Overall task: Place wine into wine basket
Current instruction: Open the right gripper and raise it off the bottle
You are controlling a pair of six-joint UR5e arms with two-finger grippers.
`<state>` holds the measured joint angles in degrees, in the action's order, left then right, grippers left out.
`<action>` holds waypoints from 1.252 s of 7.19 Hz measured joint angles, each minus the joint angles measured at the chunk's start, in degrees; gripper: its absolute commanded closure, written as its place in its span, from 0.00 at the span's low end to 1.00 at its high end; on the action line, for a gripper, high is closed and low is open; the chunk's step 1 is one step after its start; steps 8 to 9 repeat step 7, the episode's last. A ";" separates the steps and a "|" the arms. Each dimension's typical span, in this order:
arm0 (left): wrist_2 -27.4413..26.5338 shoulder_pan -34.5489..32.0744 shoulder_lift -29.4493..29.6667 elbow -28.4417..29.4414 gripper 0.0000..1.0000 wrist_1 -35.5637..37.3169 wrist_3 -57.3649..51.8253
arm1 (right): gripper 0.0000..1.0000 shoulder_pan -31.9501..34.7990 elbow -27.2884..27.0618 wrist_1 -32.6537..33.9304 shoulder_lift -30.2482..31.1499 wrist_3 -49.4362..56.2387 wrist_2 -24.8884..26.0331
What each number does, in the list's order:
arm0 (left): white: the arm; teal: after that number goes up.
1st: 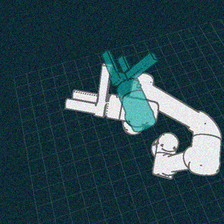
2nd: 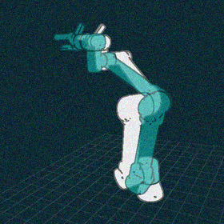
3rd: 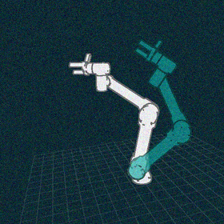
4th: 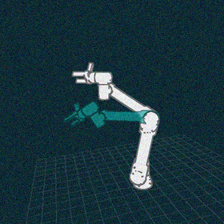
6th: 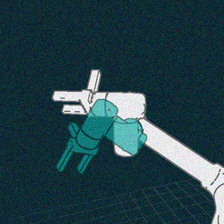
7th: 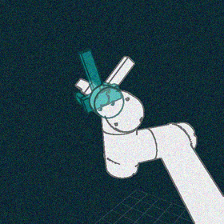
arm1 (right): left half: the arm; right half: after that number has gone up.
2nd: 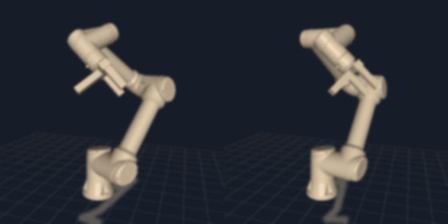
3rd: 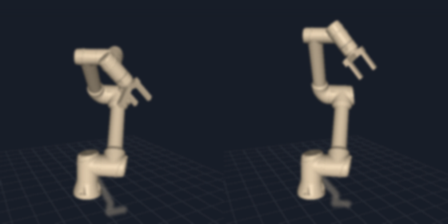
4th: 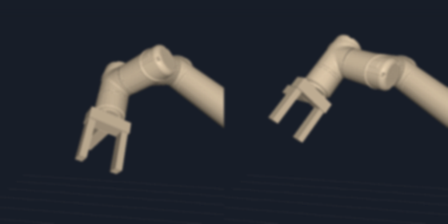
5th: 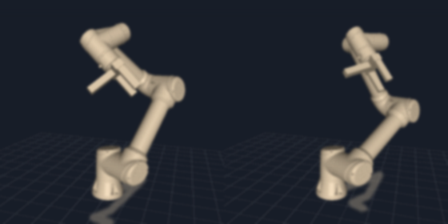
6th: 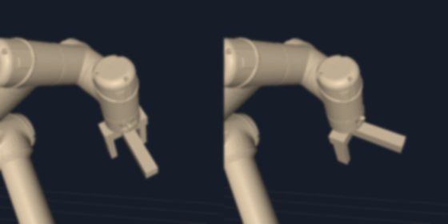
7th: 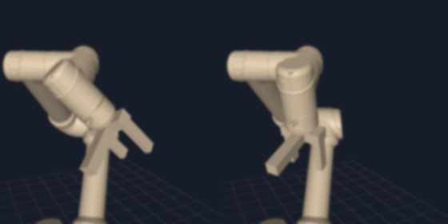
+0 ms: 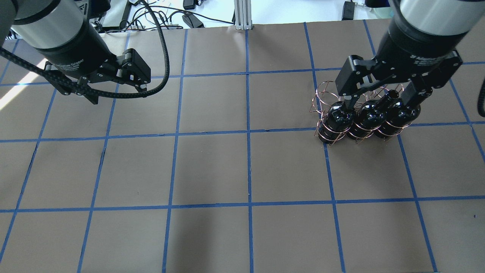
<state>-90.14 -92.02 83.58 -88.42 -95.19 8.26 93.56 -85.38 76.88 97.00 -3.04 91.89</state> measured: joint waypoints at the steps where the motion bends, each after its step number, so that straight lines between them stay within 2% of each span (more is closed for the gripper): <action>1: -0.02 0.00 0.01 0.00 0.00 0.00 0.00 | 0.01 -0.29 0.34 2.43 -2.39 -0.23 0.07; 5: 0.05 0.00 0.16 -0.08 0.00 0.19 0.37 | 0.01 -0.93 0.46 7.00 -4.37 -1.82 0.44; 9: 0.29 0.00 0.22 -0.09 0.00 0.30 0.55 | 0.01 -0.95 -0.08 7.59 -4.44 -2.00 0.63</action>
